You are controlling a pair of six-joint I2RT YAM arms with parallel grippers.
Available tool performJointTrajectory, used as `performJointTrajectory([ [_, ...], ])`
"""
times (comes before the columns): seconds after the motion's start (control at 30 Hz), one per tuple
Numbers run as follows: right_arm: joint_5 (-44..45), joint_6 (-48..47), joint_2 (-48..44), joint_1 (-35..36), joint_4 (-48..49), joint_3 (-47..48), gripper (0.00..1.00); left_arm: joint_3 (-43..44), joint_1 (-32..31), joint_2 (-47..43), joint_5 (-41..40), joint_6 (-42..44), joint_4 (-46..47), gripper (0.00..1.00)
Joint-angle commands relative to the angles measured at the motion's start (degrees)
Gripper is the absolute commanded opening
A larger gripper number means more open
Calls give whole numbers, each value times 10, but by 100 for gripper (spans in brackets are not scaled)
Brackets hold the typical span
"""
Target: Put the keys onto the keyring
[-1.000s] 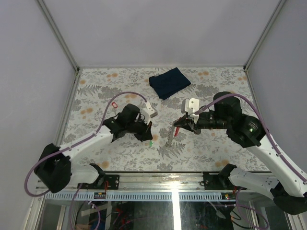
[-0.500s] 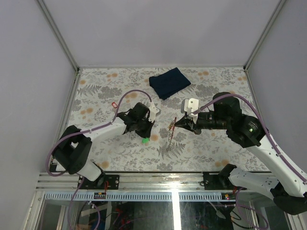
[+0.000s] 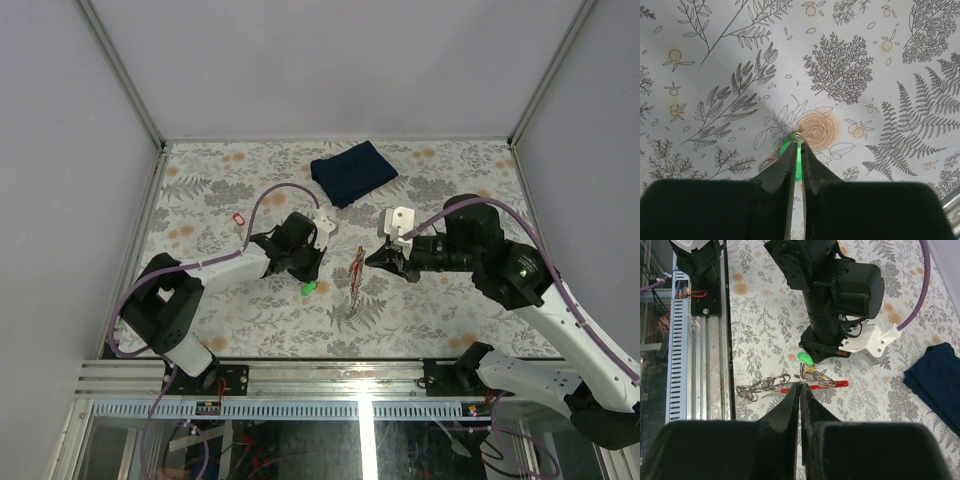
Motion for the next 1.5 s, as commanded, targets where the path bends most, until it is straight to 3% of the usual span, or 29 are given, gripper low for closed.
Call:
performJointTrajectory([
  [0.0, 5, 8, -16, -2, 26, -3, 0, 6, -3, 6, -9, 7, 47, 7],
  [0.3, 18, 2, -24, -2, 26, -13, 0, -13, -3, -46, -5, 12, 56, 16],
  [0.67, -3, -25, -8, -2, 12, -12, 0, -92, -2, -344, 154, 31, 204, 34],
  [0.97, -26, -48, -23, -2, 64, -39, 0, -65, -3, -384, 295, 31, 264, 76],
  [1.1, -21, -58, -64, -2, 142, -98, 0, -61, -4, -401, 296, 41, 288, 78],
  [1.23, -21, -73, -80, -2, 172, -118, 0, -48, -6, -408, 298, 86, 289, 76],
  [1.37, -30, -131, -84, -2, 172, -122, 0, -28, -13, -415, 332, 170, 261, 81],
  [1.47, -27, -146, -98, -2, 198, -135, 0, -1, -27, -416, 404, 298, 190, 81],
])
